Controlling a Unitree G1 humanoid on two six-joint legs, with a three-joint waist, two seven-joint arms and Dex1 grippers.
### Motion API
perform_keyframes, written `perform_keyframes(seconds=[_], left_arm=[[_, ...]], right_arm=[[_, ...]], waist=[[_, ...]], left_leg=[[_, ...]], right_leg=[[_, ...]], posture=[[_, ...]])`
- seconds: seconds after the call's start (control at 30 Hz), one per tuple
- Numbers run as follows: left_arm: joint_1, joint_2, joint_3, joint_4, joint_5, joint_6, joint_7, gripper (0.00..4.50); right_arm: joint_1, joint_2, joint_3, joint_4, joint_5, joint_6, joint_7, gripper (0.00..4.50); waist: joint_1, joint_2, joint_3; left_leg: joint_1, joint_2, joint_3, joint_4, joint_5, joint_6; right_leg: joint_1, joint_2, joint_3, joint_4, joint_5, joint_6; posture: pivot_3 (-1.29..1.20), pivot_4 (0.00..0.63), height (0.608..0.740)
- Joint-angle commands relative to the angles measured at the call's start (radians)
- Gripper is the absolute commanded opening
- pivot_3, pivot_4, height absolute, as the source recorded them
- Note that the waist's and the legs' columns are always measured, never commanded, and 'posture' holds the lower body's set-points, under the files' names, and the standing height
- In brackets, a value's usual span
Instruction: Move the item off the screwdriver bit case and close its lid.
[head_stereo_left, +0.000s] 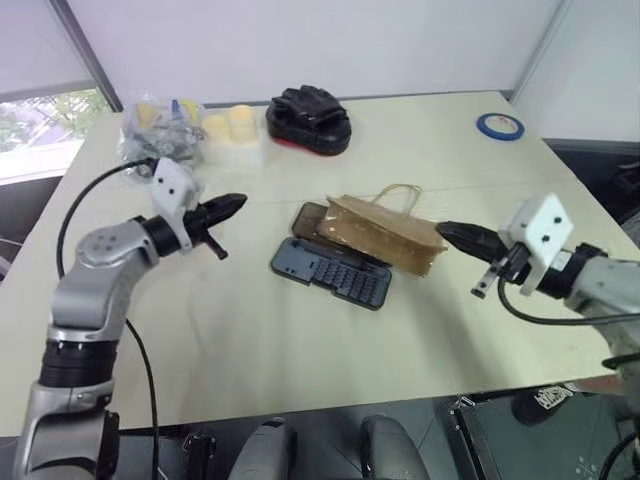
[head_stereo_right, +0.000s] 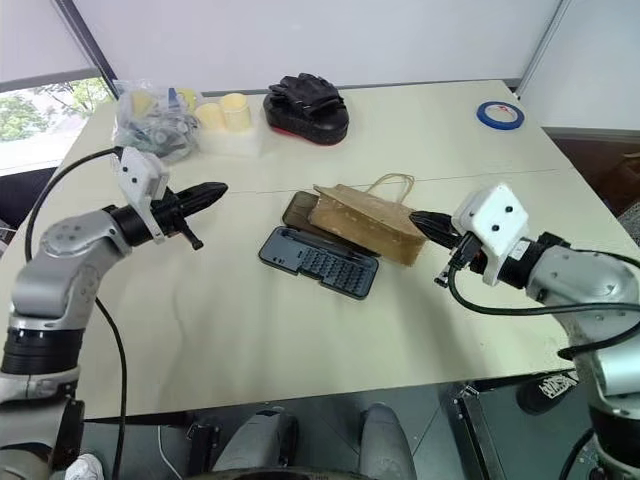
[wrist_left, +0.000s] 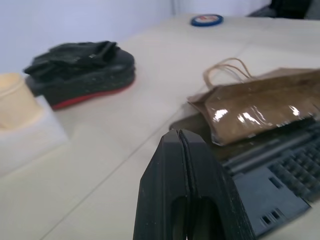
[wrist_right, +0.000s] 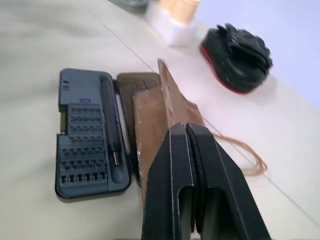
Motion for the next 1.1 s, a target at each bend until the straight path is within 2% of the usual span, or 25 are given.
perform_keyframes(seconds=[0.03,0.53,1.03,1.1], left_arm=[[0.003,0.014,0.006,-0.011,-0.005,-0.009,-0.023,0.0],[0.027,-0.004,0.025,-0.074,-0.029,0.045,0.014,0.0],[0.002,-0.011,0.001,-0.049,-0.025,0.042,0.017,0.0],[0.0,-0.012,-0.001,-0.046,-0.023,0.04,0.014,0.0]], right_arm=[[-0.033,-0.017,0.0,0.0,0.014,-0.006,0.018,0.02],[-0.067,-0.017,0.043,0.03,-0.013,-0.021,0.029,0.02],[-0.066,-0.015,0.038,0.04,-0.047,-0.037,0.016,0.02],[-0.055,-0.018,0.037,0.039,-0.048,-0.035,0.02,0.55]], waist=[[0.001,-0.001,0.0],[0.002,-0.001,0.001],[0.004,-0.001,0.001],[0.004,-0.001,0.001]], left_leg=[[0.0,0.0,0.0,0.0,0.0,0.0],[0.0,0.0,-0.002,0.0,0.0,-0.001],[0.0,0.0,-0.002,0.0,0.001,-0.001],[0.0,0.0,-0.002,0.0,0.001,-0.001]], right_leg=[[0.0,0.0,0.0,0.0,0.0,0.0],[0.0,0.0,0.0,0.0,0.0,0.0],[-0.001,0.0,0.0,0.0,0.0,0.0],[-0.001,0.0,0.0,0.0,0.0,0.0]], posture=[[0.0,0.15,0.74],[0.0,0.15,0.74],[0.0,0.15,0.74],[0.0,0.15,0.74]])
